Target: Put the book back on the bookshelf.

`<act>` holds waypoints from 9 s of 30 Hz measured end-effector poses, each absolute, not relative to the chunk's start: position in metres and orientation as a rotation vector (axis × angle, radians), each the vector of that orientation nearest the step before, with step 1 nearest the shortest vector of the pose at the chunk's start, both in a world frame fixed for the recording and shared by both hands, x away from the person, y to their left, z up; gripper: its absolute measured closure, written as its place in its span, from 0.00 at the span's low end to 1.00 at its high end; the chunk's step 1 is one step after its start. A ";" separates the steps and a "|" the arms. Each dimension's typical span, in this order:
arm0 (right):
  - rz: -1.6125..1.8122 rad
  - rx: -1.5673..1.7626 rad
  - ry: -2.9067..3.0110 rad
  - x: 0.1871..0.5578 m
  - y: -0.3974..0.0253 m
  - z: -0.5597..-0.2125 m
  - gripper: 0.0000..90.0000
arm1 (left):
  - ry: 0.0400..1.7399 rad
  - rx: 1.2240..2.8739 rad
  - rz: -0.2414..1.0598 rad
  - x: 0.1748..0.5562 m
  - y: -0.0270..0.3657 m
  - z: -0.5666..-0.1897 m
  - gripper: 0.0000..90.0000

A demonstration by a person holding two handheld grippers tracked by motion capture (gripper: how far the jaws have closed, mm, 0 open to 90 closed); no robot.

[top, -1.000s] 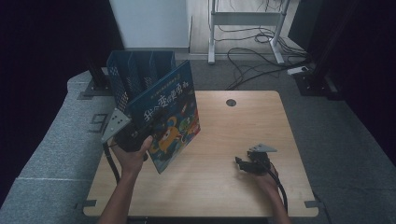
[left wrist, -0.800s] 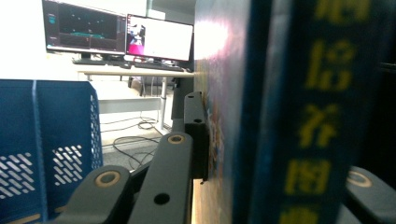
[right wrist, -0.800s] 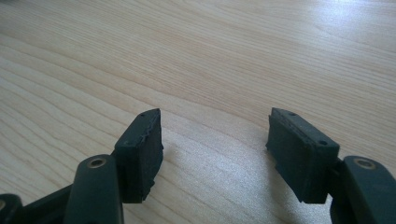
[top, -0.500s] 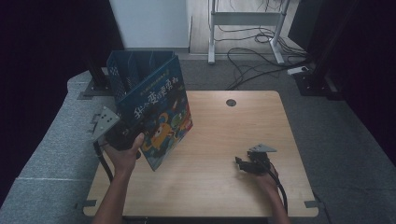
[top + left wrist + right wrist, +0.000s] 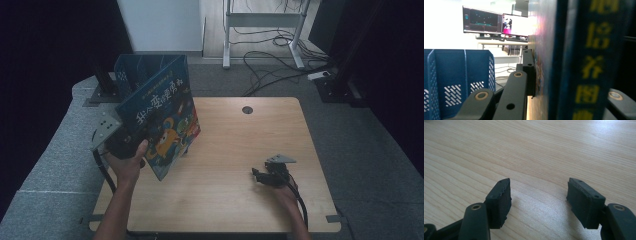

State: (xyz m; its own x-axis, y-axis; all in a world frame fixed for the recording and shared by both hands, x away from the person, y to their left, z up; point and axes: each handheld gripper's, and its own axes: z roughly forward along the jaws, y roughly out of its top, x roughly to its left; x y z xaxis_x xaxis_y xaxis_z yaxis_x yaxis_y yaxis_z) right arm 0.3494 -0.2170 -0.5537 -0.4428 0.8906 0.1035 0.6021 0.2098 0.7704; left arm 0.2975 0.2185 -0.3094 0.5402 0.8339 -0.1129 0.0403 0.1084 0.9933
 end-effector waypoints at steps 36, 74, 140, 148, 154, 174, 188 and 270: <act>1.100 1.408 2.117 0.349 -0.217 -0.554 0.39 | 0.909 1.291 0.786 0.307 0.242 -0.301 0.91; 1.106 1.413 2.112 0.349 -0.218 -0.554 0.39 | 0.999 1.278 0.903 0.365 0.217 -0.308 0.91; 1.139 1.434 2.108 0.346 -0.219 -0.554 0.40 | 1.112 1.310 1.085 0.464 0.175 -0.339 0.91; 1.135 1.431 2.106 0.345 -0.219 -0.554 0.39 | 1.107 1.298 1.090 0.469 0.169 -0.346 0.91; 1.138 1.434 2.106 0.345 -0.219 -0.554 0.40 | 1.103 1.293 1.102 0.473 0.168 -0.348 0.91; 1.141 1.433 2.108 0.343 -0.219 -0.554 0.40 | 1.106 1.373 1.095 0.478 0.150 -0.384 0.91; 1.119 1.414 2.114 0.339 -0.217 -0.554 0.40 | 1.056 1.476 1.059 0.463 0.140 -0.405 0.69; 1.124 1.430 2.106 0.342 -0.216 -0.554 0.40 | 0.962 1.774 0.569 0.324 0.187 -0.439 0.18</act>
